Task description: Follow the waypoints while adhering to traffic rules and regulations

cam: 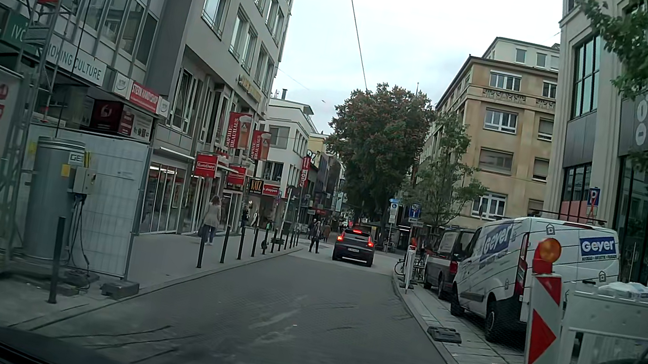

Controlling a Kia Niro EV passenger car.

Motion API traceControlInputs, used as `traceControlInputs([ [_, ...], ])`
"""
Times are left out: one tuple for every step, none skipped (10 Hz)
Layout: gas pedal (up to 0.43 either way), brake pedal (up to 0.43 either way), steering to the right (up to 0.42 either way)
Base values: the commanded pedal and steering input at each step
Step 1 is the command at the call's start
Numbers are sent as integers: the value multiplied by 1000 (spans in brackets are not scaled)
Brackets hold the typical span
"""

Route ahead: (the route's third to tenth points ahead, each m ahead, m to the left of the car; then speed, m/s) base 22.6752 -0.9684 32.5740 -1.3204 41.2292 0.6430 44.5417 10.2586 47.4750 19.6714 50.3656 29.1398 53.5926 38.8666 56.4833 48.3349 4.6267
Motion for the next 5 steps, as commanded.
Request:
traceControlInputs([
  [0,0,6],
  [0,0,6],
  [0,0,6],
  [0,0,6],
  [0,0,6],
])
